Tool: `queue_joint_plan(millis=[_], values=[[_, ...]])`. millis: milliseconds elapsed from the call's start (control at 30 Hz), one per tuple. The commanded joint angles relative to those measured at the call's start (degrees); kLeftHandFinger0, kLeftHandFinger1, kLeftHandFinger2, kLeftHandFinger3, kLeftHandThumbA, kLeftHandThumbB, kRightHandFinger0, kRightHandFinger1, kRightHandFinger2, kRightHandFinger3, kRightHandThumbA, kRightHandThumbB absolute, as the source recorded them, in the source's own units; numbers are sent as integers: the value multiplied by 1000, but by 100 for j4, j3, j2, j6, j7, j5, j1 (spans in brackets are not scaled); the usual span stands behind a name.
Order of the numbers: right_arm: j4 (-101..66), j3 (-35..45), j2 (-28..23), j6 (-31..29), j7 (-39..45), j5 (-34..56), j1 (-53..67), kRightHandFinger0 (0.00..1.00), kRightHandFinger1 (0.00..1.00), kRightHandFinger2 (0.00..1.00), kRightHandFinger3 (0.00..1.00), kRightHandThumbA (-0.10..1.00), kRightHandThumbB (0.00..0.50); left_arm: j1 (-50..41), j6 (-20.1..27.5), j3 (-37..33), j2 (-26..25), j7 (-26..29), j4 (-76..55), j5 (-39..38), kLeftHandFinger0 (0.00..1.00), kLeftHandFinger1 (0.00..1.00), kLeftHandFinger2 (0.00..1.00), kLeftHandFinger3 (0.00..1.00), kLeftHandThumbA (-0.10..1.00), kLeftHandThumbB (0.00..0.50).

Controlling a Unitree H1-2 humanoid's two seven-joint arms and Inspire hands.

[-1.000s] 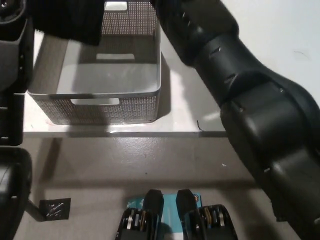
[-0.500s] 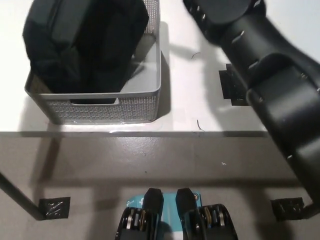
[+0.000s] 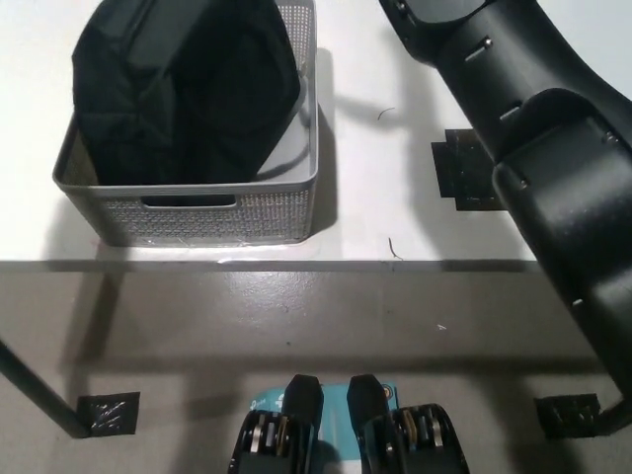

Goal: Use both hands to pick up a lunch bag on the right hand side and place it into a container on the left hand side

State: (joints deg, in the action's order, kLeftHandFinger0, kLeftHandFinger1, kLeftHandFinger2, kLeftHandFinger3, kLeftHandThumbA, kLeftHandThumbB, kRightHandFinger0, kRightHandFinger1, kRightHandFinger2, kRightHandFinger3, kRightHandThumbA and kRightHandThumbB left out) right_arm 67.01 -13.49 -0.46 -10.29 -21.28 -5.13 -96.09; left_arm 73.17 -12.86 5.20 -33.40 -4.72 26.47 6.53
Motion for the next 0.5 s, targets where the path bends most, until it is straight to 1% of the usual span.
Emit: queue_joint_plan(millis=[0,67,133,167,200,233,267,300,333,367,400,433,467], values=[[-315,150,-116,-182,-24,-179,-207,1000,1000,1000,1000,1000,248,174,226,24,-148,-90,-129,-72,1000,1000,1000,1000,1000,498],[-420,201,-127,-212,1,-170,-154,1000,1000,1000,1000,1000,250,122,153,29,-146,-118,-283,-89,1000,1000,1000,1000,1000,495],[-717,301,-141,-144,66,-129,-34,1000,1000,1000,1000,1000,260,4,128,50,-127,-117,-545,-106,1000,1000,1000,1000,1000,473],[-1059,342,-174,-118,137,-131,108,1000,1000,1000,1000,1000,263,-102,109,110,-83,-119,-769,-187,1000,1000,1000,1000,1000,476],[-1309,418,-187,-179,217,-50,226,1000,1000,1000,1000,1000,270,-179,162,132,-67,-135,-899,-233,1000,1000,1000,1000,1000,493],[-1688,451,-234,-155,266,-62,396,1000,1000,1000,1000,1000,296,-278,220,149,-42,-167,-1083,-294,1000,1000,1000,1000,1000,500],[-2246,446,-331,-4,260,-198,641,1000,1000,1000,1000,1000,336,-406,195,159,0,-194,-1368,-349,1000,1000,1000,1000,1000,500],[-2663,433,-415,83,245,-328,831,1000,1000,1000,1000,1000,331,-504,144,162,33,-187,-1592,-360,1000,1000,1000,1000,1000,500],[-2904,429,-463,118,243,-397,948,1000,1000,1000,1000,1000,339,-570,102,171,43,-186,-1735,-370,1000,1000,1000,1000,1000,500],[-3562,434,-602,209,311,-497,1283,1000,1000,1000,1000,1000,340,-768,-2,204,85,-195,-2135,-423,1000,1000,1000,1000,1000,500],[-3920,453,-667,277,390,-492,1477,1000,1000,1000,1000,1000,350,-891,-6,233,102,-202,-2336,-464,1000,1000,1000,1000,1000,500],[-4459,501,-771,432,524,-451,1783,1000,1000,1000,1000,1000,363,-1100,76,305,139,-211,-2632,-571,1000,1000,1000,1000,1000,478],[-4897,557,-893,549,552,-503,2056,1000,1000,1000,1000,1000,364,-1284,165,320,172,-190,-2888,-576,1000,1000,1000,1000,1000,448]])
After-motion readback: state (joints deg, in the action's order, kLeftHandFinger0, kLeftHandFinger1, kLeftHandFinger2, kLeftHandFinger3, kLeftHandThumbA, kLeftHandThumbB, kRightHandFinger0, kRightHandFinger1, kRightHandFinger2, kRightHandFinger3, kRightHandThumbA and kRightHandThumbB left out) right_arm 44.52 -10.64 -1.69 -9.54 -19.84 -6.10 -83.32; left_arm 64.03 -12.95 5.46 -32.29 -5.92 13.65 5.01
